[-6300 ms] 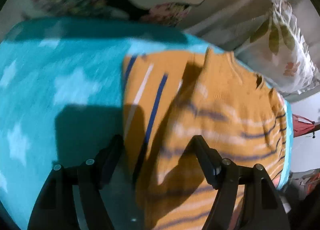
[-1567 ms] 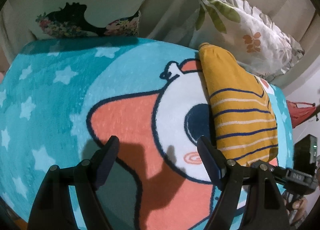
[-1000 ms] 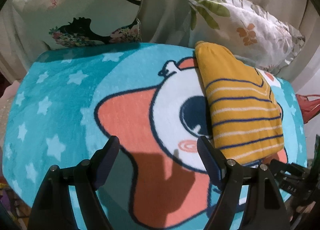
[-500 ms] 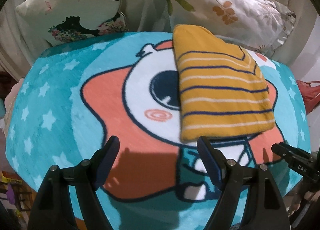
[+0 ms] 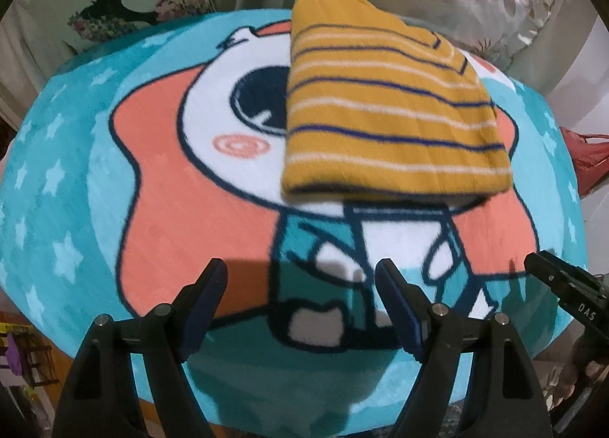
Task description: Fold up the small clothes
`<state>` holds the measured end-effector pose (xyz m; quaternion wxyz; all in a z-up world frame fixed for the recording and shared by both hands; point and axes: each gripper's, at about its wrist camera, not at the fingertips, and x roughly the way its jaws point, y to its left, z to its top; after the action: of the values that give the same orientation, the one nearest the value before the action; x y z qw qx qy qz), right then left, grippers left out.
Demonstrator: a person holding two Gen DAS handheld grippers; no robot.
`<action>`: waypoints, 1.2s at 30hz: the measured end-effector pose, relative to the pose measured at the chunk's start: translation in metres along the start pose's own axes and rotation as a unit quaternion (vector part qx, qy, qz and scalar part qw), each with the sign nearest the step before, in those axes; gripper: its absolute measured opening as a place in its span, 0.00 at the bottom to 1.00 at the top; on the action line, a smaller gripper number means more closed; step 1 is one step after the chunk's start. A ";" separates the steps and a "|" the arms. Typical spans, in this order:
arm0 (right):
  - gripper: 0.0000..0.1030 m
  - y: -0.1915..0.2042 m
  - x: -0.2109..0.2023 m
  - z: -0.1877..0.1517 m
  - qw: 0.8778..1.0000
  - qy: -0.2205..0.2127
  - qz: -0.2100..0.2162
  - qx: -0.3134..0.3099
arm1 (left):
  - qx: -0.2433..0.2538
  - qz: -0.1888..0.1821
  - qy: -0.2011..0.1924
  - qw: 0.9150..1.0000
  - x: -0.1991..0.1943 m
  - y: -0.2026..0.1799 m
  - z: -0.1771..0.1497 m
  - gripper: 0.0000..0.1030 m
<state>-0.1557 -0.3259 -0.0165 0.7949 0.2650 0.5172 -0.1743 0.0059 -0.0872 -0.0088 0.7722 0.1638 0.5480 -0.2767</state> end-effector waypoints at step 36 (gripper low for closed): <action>0.55 -0.004 0.001 -0.011 1.000 0.006 0.002 -0.020 | -0.001 0.025 0.009 1.000 0.039 -0.025 -0.035 1.00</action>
<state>-0.1655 -0.3224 -0.0220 0.7973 0.2511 0.5250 -0.1603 -0.0260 -0.0978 -0.0563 0.7743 0.1795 0.5505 -0.2554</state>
